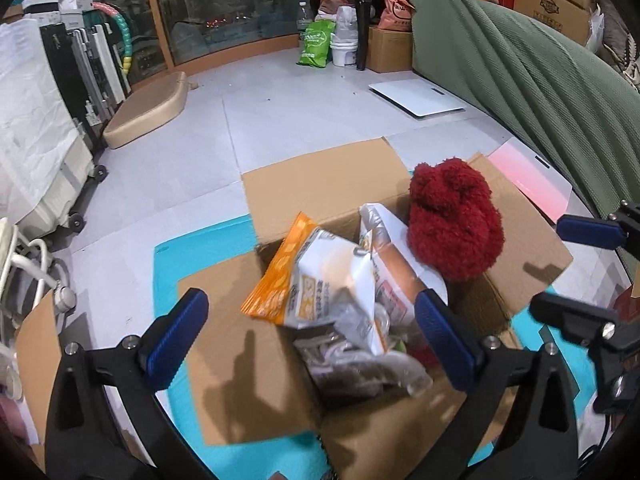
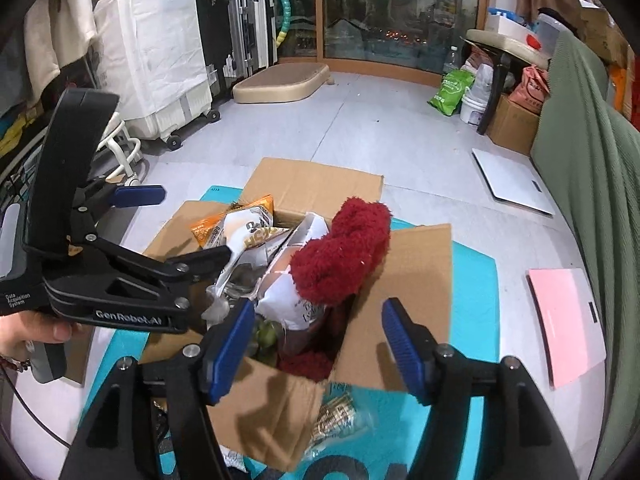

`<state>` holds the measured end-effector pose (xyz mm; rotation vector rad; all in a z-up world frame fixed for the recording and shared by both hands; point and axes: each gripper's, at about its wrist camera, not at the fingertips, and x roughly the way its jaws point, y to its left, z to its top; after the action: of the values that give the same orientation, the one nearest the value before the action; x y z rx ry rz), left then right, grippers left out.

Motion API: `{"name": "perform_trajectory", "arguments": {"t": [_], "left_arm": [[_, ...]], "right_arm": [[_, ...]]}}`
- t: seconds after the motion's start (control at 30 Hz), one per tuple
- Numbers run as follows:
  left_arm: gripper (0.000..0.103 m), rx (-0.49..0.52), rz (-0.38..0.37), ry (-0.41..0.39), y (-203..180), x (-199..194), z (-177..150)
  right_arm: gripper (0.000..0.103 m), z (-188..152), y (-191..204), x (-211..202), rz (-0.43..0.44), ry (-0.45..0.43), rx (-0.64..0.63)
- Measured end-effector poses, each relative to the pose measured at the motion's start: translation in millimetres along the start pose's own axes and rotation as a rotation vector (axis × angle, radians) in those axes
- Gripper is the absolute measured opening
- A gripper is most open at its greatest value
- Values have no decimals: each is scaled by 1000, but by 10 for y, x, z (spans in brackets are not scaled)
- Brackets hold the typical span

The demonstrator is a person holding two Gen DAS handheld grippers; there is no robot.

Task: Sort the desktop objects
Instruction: 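Open both tools to drop the snack bag and scrunchie into the box, then move both tools back toward the remaining items on the mat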

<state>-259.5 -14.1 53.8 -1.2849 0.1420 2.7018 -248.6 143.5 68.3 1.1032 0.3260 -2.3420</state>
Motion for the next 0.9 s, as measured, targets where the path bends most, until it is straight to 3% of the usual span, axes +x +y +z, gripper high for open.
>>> {"name": "perform_trajectory", "arguments": {"t": [0.6, 0.9], "left_arm": [[103, 40, 50, -86, 10, -1001, -446], [103, 48, 34, -55, -50, -1173, -893]], "right_arm": [[68, -497, 90, -742, 24, -22, 64], [68, -897, 195, -880, 51, 6, 106]]}}
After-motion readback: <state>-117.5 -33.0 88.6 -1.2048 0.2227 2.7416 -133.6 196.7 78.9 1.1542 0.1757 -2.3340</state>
